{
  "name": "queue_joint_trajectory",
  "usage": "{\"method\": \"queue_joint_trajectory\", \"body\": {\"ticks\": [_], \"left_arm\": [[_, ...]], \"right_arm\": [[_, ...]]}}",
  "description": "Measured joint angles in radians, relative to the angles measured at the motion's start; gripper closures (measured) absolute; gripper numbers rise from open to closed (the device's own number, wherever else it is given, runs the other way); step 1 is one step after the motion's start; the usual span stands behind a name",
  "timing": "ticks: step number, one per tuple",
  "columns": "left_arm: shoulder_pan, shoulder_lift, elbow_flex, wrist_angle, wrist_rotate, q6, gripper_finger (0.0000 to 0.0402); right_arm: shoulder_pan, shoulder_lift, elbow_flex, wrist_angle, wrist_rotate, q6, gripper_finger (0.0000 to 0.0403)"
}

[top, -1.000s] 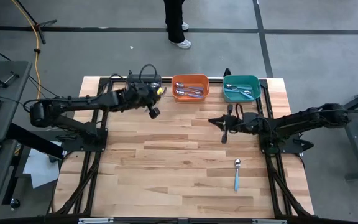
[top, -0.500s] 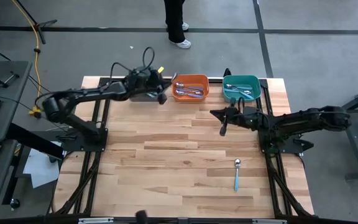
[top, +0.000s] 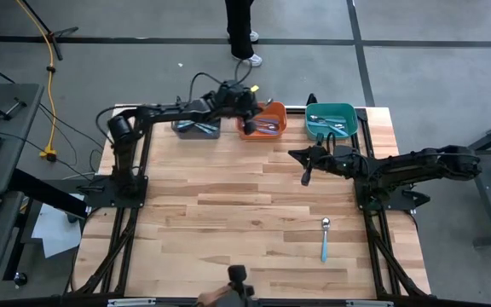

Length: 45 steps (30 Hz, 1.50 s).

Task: Sort silverware by color (type)
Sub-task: Put the purple spoon into the orange bin, then put the blue spoon into the green bin

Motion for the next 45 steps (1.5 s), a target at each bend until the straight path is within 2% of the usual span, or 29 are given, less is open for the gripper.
{"method": "queue_joint_trajectory", "body": {"ticks": [5, 13, 20, 31, 35, 40, 45], "left_arm": [[0.009, 0.094, 0.089, -0.118, -0.003, 0.021, 0.0401], [0.021, 0.147, 0.102, -0.12, -0.002, 0.021, 0.0401], [0.032, 0.147, 0.101, -0.136, -0.001, 0.021, 0.0399], [0.031, 0.13, 0.101, -0.157, -0.004, 0.03, 0.0357], [0.025, 0.089, 0.101, -0.18, -0.054, 0.028, 0.0366], [-0.015, 0.003, 0.038, -0.126, -0.075, 0.012, 0.0398], [-0.074, -0.109, -0.159, 0.09, -0.13, -0.044, 0.04]], "right_arm": [[0.0, 0.0, 0.0, -0.002, 0.0, -0.001, 0.0403], [0.0, 0.0, 0.0, -0.009, 0.0, -0.002, 0.0403], [0.0, 0.0, 0.0, -0.01, 0.0, -0.012, 0.0403], [0.0, 0.0, 0.0, -0.01, 0.0, -0.052, 0.0403], [0.0, 0.0, 0.0, -0.01, 0.0, -0.056, 0.0403], [0.002, 0.0, 0.0, -0.012, 0.0, -0.048, 0.0403], [0.003, 0.0, 0.0, -0.035, -0.001, -0.045, 0.0403]]}}
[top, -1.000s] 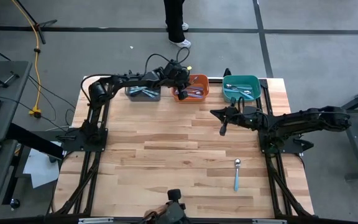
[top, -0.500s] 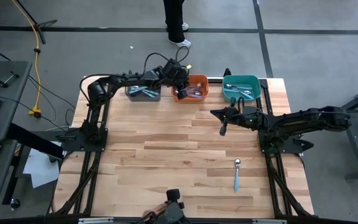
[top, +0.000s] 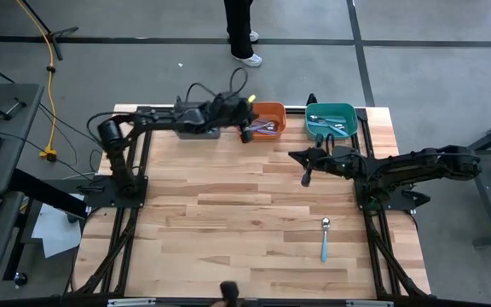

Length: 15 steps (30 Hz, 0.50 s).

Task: Sort silverware by color (type)
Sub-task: Put the blue spoon into the green bin

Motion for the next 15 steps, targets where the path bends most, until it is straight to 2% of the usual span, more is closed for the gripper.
{"method": "queue_joint_trajectory", "body": {"ticks": [4, 10, 15], "left_arm": [[-0.052, -0.104, -0.185, 0.146, -0.057, -0.05, 0.04], [-0.153, -0.236, -0.461, 0.371, -0.083, -0.103, 0.0401], [-0.239, -0.299, -0.635, 0.554, -0.119, -0.118, 0.0401]], "right_arm": [[0.0, 0.0, 0.0, -0.028, -0.001, 0.033, 0.0403], [0.0, 0.0, 0.0, -0.085, -0.036, 0.156, 0.0403], [0.0, 0.0, 0.001, -0.161, -0.03, 0.255, 0.0403]]}}
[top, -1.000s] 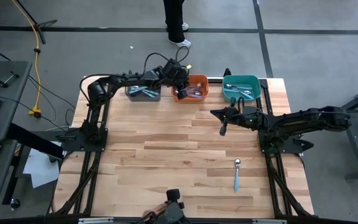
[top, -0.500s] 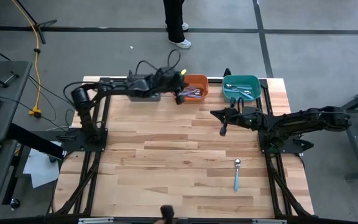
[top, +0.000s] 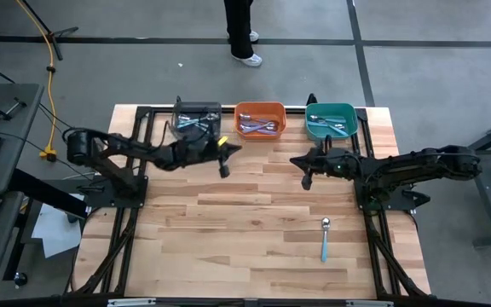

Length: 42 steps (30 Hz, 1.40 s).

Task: Sort silverware by color (type)
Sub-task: Put the blue spoon into the green bin

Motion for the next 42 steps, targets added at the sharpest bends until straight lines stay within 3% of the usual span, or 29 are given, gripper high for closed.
{"method": "queue_joint_trajectory", "body": {"ticks": [7, 14, 17, 21, 31, 36, 42], "left_arm": [[-0.071, -0.053, -0.094, 0.09, -0.014, 0.017, 0.0401], [-0.124, -0.065, -0.102, 0.084, -0.023, 0.0, 0.0401], [-0.152, -0.065, -0.102, 0.078, -0.023, 0.005, 0.0401], [-0.182, -0.065, -0.102, 0.076, -0.023, 0.017, 0.0401], [-0.251, -0.065, -0.135, 0.088, -0.027, -0.014, 0.0401], [-0.282, -0.065, -0.175, 0.087, -0.081, -0.057, 0.0401], [-0.286, -0.064, -0.179, 0.092, -0.103, -0.054, 0.0401]], "right_arm": [[0.059, 0.0, 0.031, -0.216, 0.049, 0.112, 0.0402], [0.16, 0.0, 0.184, -0.609, 0.094, 0.243, 0.0402], [0.212, 0.0, 0.223, -0.718, 0.141, 0.285, 0.0402], [0.272, 0.0, 0.25, -0.847, 0.127, 0.389, 0.0396], [0.445, 0.0, 0.374, -1.185, -0.12, 0.844, 0.0303], [0.562, 0.0, 0.387, -1.346, -0.206, 1.182, 0.028], [0.698, 0.0, 0.387, -1.342, -0.176, 1.471, 0.0276]]}}
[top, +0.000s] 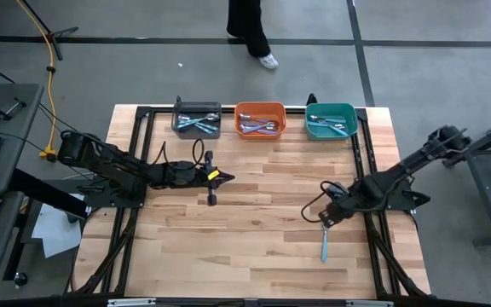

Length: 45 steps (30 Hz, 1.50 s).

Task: Sort silverware by color (type)
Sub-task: Put the blue spoon into the green bin

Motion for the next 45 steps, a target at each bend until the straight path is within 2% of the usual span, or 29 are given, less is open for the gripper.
{"method": "queue_joint_trajectory", "body": {"ticks": [4, 9, 13, 18, 24, 31, 38, 41, 45], "left_arm": [[0.0, 0.0, 0.0, 0.0, 0.0, 0.001, 0.0401], [0.0, 0.0, 0.0, -0.001, 0.0, 0.004, 0.0401], [0.0, 0.0, 0.0, -0.002, 0.0, 0.003, 0.0401], [0.0, 0.0, 0.0, -0.003, 0.0, 0.002, 0.0401], [-0.018, 0.0, 0.0, -0.005, -0.001, -0.005, 0.0401], [-0.046, 0.0, 0.001, -0.005, -0.041, -0.02, 0.0401], [-0.045, -0.05, 0.001, -0.067, -0.045, -0.032, 0.0401], [-0.047, -0.09, 0.001, -0.113, -0.064, -0.032, 0.0401], [-0.055, -0.15, 0.001, -0.172, -0.093, -0.031, 0.0401]], "right_arm": [[0.059, 0.035, 0.0, 0.056, 0.012, 0.11, 0.0276], [0.123, 0.155, 0.0, 0.156, 0.001, 0.207, 0.0276], [0.144, 0.263, 0.0, 0.267, -0.002, 0.24, 0.0276], [0.147, 0.365, 0.004, 0.301, 0.005, 0.26, 0.0276], [0.148, 0.381, 0.005, 0.275, 0.052, 0.207, 0.0277], [0.142, 0.379, 0.02, 0.25, 0.191, 0.109, 0.0277], [0.079, 0.382, 0.02, 0.247, 0.225, -0.007, 0.028], [0.046, 0.383, 0.02, 0.247, 0.226, -0.067, 0.0295], [0.015, 0.383, 0.02, 0.25, 0.22, -0.15, 0.0334]]}}
